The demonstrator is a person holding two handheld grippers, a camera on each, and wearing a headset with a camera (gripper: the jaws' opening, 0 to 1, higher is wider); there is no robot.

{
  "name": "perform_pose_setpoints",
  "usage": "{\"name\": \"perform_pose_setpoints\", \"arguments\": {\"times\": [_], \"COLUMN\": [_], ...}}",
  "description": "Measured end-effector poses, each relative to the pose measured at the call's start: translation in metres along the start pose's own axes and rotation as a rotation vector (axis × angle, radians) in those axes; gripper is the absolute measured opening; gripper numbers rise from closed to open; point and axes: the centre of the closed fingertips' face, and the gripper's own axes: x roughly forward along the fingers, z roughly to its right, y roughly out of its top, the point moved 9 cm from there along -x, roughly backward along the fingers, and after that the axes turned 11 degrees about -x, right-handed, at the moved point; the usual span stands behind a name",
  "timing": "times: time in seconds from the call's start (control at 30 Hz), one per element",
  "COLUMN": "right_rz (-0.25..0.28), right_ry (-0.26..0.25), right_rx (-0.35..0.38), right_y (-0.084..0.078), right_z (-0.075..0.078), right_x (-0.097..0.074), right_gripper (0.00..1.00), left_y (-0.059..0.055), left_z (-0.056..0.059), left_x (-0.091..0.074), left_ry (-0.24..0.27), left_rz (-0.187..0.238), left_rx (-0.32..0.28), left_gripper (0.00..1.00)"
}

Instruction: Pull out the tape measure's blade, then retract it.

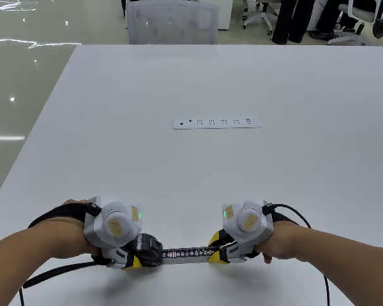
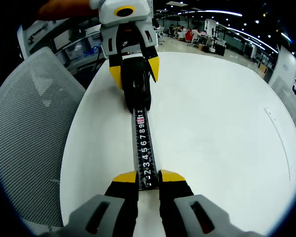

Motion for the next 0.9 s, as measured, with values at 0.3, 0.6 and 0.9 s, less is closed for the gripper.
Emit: {"name": "perform_pose_setpoints", "arguments": {"times": [0.3,0.6,0.9], "right_rz": [0.0,0.0,-0.003], "right_ry": [-0.003,-0.008,-0.011], "right_rx": [0.005,0.01,0.015], "right_y": [-0.005,-0.01,-0.016], "right_z": [-0.002,-0.004,-0.004], "right_x": [-0.002,-0.006,-0.011], "right_gripper": [0.13,0.13,0.14], "left_y": [0.0,0.0,-0.001], "left_z": [0.0,0.001,0.002], "left_x": [0.0,0.001,0.001], "left_ry": [0.002,0.003,0.005], "left_rz": [0.0,-0.001,-0.003], "left_rx": [-0.003,-0.009,-0.01], "left_gripper": [0.34,0.34,0.34]}}
